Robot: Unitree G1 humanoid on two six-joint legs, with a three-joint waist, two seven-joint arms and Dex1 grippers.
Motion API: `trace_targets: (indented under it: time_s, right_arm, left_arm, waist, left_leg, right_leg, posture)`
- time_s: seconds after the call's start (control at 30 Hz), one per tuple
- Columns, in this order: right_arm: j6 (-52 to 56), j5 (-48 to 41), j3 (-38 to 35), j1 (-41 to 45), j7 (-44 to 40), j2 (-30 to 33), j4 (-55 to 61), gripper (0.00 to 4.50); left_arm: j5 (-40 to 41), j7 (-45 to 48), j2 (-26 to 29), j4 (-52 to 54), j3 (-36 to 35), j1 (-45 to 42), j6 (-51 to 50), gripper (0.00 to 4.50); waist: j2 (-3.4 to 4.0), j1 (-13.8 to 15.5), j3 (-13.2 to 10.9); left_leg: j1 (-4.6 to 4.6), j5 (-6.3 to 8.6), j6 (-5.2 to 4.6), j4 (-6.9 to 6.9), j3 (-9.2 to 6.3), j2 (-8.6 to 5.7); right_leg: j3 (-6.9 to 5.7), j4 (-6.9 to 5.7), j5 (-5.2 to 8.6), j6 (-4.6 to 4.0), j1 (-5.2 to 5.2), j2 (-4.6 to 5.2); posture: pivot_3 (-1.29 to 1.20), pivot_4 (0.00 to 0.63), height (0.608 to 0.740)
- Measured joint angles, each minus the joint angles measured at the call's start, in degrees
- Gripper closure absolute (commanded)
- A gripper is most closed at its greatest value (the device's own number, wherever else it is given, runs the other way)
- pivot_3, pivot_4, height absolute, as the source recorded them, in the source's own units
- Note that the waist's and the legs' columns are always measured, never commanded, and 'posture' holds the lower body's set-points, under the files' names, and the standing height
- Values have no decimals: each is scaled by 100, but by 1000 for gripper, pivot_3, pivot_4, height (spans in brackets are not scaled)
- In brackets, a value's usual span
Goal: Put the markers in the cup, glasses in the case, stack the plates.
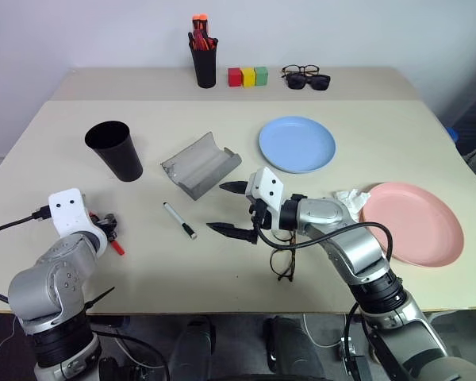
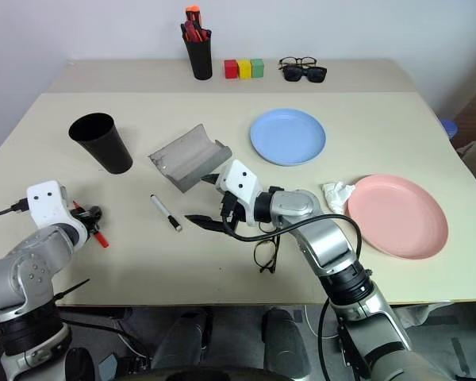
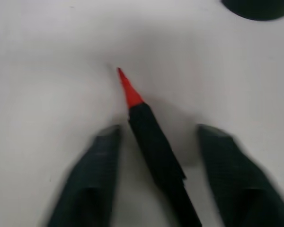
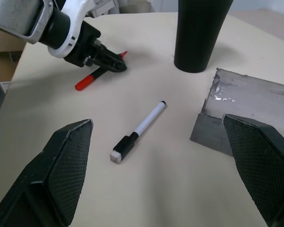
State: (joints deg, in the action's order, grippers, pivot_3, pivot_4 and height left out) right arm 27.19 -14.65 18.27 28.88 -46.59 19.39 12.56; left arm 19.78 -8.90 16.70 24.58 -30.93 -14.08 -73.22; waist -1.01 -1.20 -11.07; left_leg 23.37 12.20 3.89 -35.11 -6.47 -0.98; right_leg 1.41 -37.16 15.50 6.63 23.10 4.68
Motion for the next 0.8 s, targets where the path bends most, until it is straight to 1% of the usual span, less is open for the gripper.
trace_targets:
  time_s: [0.07, 0.1, 0.17, 0.23, 0.3, 0.37, 0.4, 0.47, 0.53, 0.6, 0.67, 0.8]
  right_arm:
    - [-2, 14, 0, -3, 18, -15, 0, 0]
    - [-2, 29, 0, -6, 25, -22, 0, 0]
    - [-6, 48, 2, -7, 47, -42, 0, 0]
    - [-52, 108, 3, -5, 125, -109, -29, 0]
    - [-137, 180, 2, 19, 229, -234, -125, 0]
    - [-201, 258, 20, 106, 334, -398, -236, 0]
    - [-245, 276, 26, 145, 383, -480, -280, 0]
    - [-306, 337, 31, 231, 508, -626, -403, 0]
    - [-397, 440, 22, 319, 702, -798, -567, 0]
    - [-446, 519, 0, 438, 950, -1044, -771, 0]
    - [-486, 550, -8, 529, 1088, -1201, -848, 0]
    - [-524, 599, -58, 534, 1171, -1193, -864, 0]
  left_arm:
    - [-69, -8, 25, -74, -46, -37, 22, 4400]
    - [-101, 2, 37, -107, -52, -40, 80, 4457]
    - [-238, 44, 113, -246, -16, -5, 457, 4457]
    - [-594, 32, 232, -428, 24, -62, 1903, 4457]
    - [-822, -64, 341, -455, -87, -438, 3204, 4457]
    - [-891, -135, 412, -470, -251, -949, 4204, 4457]
    - [-944, -76, 549, -535, -195, -1107, 4579, 4457]
    - [-1055, 182, 796, -790, 44, -1403, 5167, 4457]
    - [-1217, 454, 910, -1170, 456, -1655, 5584, 4457]
    - [-1491, 638, 949, -1833, 1002, -1973, 5973, 4457]
    - [-1682, 719, 893, -2512, 1387, -2228, 6299, 4457]
    - [-1825, 719, 811, -3483, 1588, -2353, 6971, 4457]
  waist:
    - [0, -2, 0]
    - [0, 1, 0]
    - [0, 1, 0]
    - [-18, 21, -7]
    - [-25, 44, -5]
    - [-24, 48, -4]
    - [-24, 45, -4]
    - [-24, 49, -4]
    - [-24, 47, -4]
    - [-24, 40, -4]
    - [-24, 4, -5]
    - [-23, -50, -5]
  left_leg:
    - [0, 0, 0, 0, 0, 0]
    - [0, 0, 0, 1, 0, 0]
    - [1, -1, 2, 1, 0, 0]
    - [6, -8, 15, 6, -2, 2]
    - [11, -10, 21, 6, 0, 1]
    - [11, -10, 21, 7, 3, -1]
    - [11, -10, 21, 9, 2, -1]
    - [11, -10, 21, 9, 2, -2]
    - [10, -10, 20, 7, 2, -2]
    - [10, -11, 20, 6, 2, -3]
    - [10, -11, 19, 7, 2, -3]
    - [10, -11, 19, 13, 1, -2]
  right_leg:
    - [0, 0, 0, 0, 0, 0]
    - [0, 0, 0, 0, 0, 0]
    - [0, 0, 0, 0, 2, 0]
    - [-1, 3, -2, -4, 10, 0]
    - [-1, 10, -3, -4, 10, 2]
    - [0, 17, -3, -3, 6, 6]
    - [0, 16, -3, -2, 7, 5]
    - [-1, 14, -3, -2, 7, 4]
    - [-1, 13, -3, -1, 5, 3]
    - [-2, 8, -4, 0, 6, 2]
    - [-1, 6, -4, 1, 9, 2]
    - [-1, -4, -4, 0, 21, 1]
  posture:
    - [0, 150, 740]
    - [0, 150, 740]
    - [0, 150, 740]
    - [0, 150, 740]
    - [0, 150, 740]
    - [0, 150, 740]
    - [0, 150, 740]
    - [0, 150, 740]
    - [0, 150, 740]
    - [0, 150, 740]
    - [0, 150, 740]
    - [0, 150, 740]
